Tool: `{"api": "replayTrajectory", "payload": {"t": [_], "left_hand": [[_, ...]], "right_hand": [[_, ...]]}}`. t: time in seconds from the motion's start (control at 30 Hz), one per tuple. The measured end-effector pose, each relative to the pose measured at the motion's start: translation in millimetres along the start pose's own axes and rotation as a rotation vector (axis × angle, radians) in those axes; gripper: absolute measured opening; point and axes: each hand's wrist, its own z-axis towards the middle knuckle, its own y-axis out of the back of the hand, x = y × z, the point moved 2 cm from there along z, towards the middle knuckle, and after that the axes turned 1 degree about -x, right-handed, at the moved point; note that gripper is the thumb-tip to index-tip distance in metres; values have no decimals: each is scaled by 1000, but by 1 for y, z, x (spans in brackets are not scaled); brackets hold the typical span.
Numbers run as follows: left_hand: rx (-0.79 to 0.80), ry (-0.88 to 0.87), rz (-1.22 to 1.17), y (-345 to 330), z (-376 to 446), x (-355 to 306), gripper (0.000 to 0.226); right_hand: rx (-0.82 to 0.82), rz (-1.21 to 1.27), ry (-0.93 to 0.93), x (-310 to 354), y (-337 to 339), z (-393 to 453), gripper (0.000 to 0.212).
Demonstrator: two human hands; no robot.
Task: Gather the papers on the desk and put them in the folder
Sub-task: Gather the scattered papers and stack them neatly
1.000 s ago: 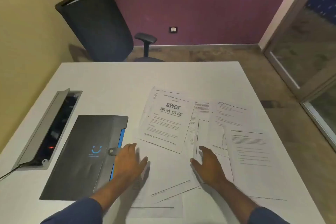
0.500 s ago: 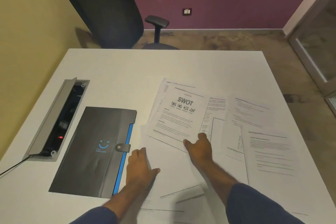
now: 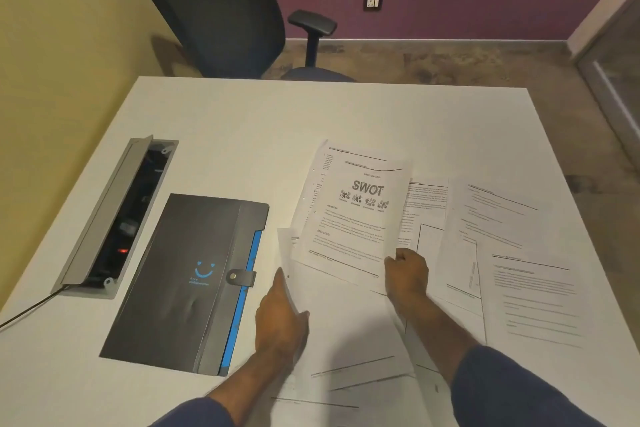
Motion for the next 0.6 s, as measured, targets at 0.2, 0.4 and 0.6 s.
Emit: {"api": "replayTrajectory", "payload": {"t": [0.2,0.4,0.6], "left_hand": [[-126,2,87,14,5,-1,17],[-100,-26,444,16,4,4,41],[-34,40,-45,17,-1,-1,41]], "right_hand": [[33,29,132,-24,40,-6,34],[21,-136,176,-40,62,-24,29],[55,-157,159,-46,52,-49,39]]}}
